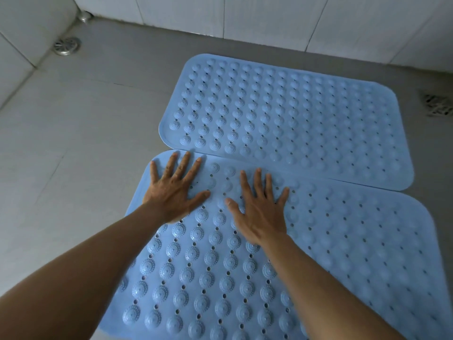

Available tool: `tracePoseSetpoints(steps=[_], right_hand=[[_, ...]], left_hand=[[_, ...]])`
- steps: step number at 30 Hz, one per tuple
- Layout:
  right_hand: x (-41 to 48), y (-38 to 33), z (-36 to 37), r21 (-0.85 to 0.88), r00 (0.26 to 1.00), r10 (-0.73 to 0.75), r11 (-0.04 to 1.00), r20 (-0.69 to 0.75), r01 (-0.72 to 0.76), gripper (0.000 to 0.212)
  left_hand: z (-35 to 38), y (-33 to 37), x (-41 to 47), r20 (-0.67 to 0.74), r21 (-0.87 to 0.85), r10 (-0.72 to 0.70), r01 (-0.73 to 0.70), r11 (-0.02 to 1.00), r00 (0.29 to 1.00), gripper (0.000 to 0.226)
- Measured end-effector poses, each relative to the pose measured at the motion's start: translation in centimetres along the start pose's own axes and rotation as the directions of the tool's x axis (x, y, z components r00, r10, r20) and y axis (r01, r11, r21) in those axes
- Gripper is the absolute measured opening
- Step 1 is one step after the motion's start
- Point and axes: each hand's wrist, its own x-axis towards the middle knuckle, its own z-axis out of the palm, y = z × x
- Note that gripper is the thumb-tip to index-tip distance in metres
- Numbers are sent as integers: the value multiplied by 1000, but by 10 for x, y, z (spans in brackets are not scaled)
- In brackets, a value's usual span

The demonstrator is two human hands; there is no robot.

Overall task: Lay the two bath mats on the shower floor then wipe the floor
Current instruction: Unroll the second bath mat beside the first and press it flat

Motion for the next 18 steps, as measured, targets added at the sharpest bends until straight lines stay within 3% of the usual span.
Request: tracePoseSetpoints(steps=[4, 8, 12, 18], right_hand=[[-2, 12, -9, 231, 999, -40, 972, 22, 34, 72], [-24, 48, -25, 398, 994, -100, 911, -42, 109, 64], [-47, 99, -33, 263, 988, -46, 961, -145, 84, 62], [-80, 196, -36, 99, 957, 240, 969, -161, -226, 75]], left_hand=[[-14, 8, 4, 118, 99, -38, 26, 995, 992, 84], [-30, 46, 0, 90, 252, -24, 0, 968, 996, 72], [-34, 109, 2, -22, 151, 14, -10, 988, 1000, 63], [-21, 220, 16, 17, 10, 168, -168, 986, 986, 70]])
